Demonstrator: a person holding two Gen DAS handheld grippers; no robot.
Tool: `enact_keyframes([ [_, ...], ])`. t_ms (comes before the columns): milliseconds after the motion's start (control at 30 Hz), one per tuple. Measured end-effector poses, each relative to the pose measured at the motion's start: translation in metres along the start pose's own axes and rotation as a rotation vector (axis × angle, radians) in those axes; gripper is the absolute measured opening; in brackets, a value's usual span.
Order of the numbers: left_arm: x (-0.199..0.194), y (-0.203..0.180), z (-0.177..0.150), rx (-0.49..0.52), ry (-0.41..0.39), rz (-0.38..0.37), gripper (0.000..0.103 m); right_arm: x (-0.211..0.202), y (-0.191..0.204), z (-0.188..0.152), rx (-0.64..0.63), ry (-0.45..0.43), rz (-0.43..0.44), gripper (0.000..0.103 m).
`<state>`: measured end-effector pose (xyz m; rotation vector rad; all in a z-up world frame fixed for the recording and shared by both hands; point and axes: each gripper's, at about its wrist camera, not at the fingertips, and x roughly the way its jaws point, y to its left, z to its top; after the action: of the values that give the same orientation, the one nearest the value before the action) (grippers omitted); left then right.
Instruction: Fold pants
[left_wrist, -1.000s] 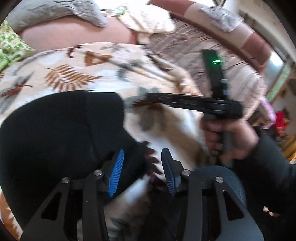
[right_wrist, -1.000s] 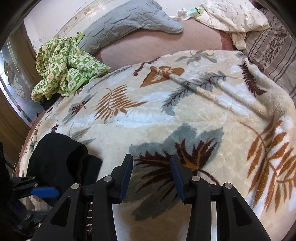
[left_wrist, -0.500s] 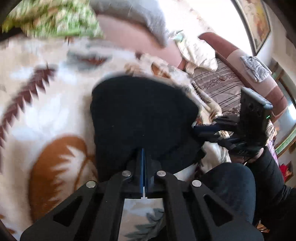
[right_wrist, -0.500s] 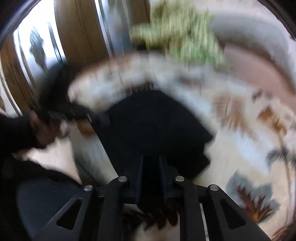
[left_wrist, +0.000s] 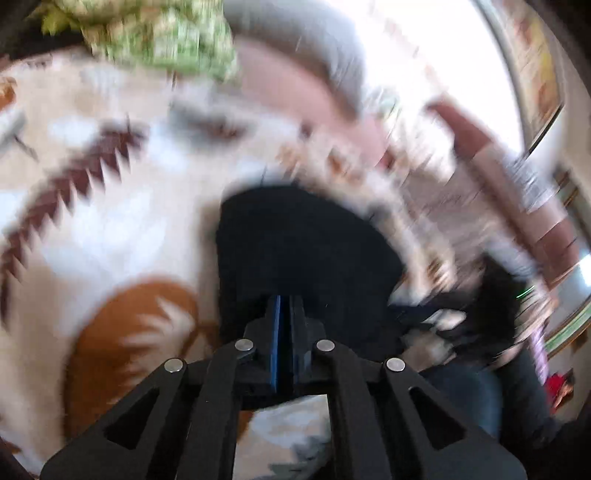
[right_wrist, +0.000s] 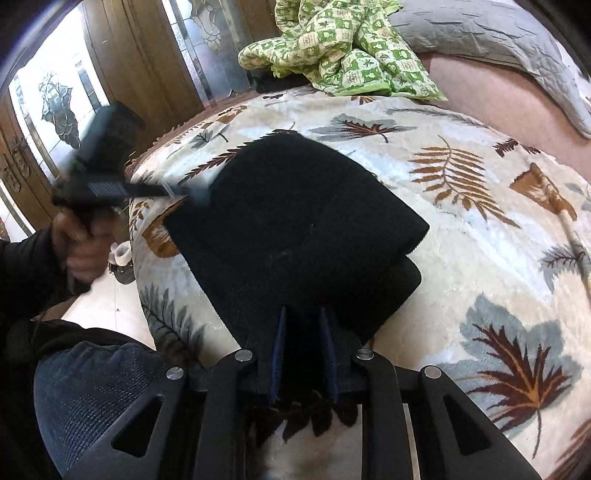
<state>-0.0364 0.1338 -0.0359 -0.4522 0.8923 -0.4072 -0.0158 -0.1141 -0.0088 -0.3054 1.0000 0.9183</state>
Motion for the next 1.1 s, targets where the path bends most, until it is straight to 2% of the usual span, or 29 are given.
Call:
enact_keyframes([
  [33,0.002,-0.001,-0.003,0.008,-0.025,-0.002,0.003,-0.001,0.000,0.000,-0.005,0.002,-0.007,0.020],
  [100,0.001,0.005,-0.002,-0.034,-0.022,-0.028,0.003,-0.008,0.003,0.004,-0.021,-0.013,-0.036,0.021],
  [333,-0.001,-0.010,-0.004,0.057,-0.041,0.054,0.003,-0.040,0.002,0.043,-0.016,-0.264,-0.078,0.023],
  [367,-0.001,-0.010,-0.005,0.065,-0.042,0.055,0.003,-0.034,0.001,0.048,-0.019,-0.263,-0.080,0.024],
  [433,-0.003,-0.010,-0.005,0.068,-0.037,0.050,0.003,0.008,-0.013,0.050,-0.005,-0.108,-0.161,0.025],
  [467,-0.005,-0.011,-0.003,0.071,-0.028,0.039,0.003,0.039,-0.024,0.042,0.025,0.018,-0.183,0.027],
  [500,-0.007,-0.013,-0.001,0.079,-0.017,0.036,0.002,0.042,-0.029,0.037,0.055,-0.023,-0.167,0.028],
  [533,-0.012,-0.015,0.007,0.084,-0.020,0.036,0.002,0.036,-0.040,0.030,0.139,-0.096,-0.105,0.028],
  [567,-0.019,-0.017,0.017,0.080,-0.036,0.013,0.002,0.036,-0.047,0.028,0.190,-0.094,-0.080,0.028],
  [600,-0.024,-0.019,0.027,0.077,-0.067,0.005,0.002,0.036,-0.045,0.029,0.180,-0.089,-0.086,0.028],
  [667,-0.027,-0.022,0.055,0.078,-0.113,0.035,0.002,0.038,-0.036,0.031,0.118,-0.078,-0.128,0.027],
  [700,-0.022,-0.022,0.066,0.067,-0.108,0.029,0.002,0.038,-0.037,0.030,0.129,-0.085,-0.125,0.028],
  [733,-0.010,-0.020,0.079,0.041,-0.079,0.009,0.002,0.040,-0.039,0.029,0.146,-0.094,-0.114,0.028],
  [800,0.016,-0.016,0.089,0.003,-0.014,0.016,0.002,0.042,-0.040,0.028,0.151,-0.102,-0.109,0.028],
  [833,0.032,-0.015,0.088,0.015,0.030,0.043,0.002,0.042,-0.040,0.028,0.143,-0.103,-0.114,0.028],
  [900,0.059,-0.009,0.077,0.054,0.108,0.151,0.003,0.037,-0.040,0.027,0.138,-0.106,-0.122,0.028],
  [1033,0.063,0.003,0.073,0.011,0.108,0.145,0.002,0.027,-0.033,0.027,0.105,-0.115,-0.153,0.029],
  [1100,0.064,-0.005,0.070,0.067,0.103,0.186,0.002,0.014,-0.027,0.032,0.066,-0.120,-0.176,0.030],
])
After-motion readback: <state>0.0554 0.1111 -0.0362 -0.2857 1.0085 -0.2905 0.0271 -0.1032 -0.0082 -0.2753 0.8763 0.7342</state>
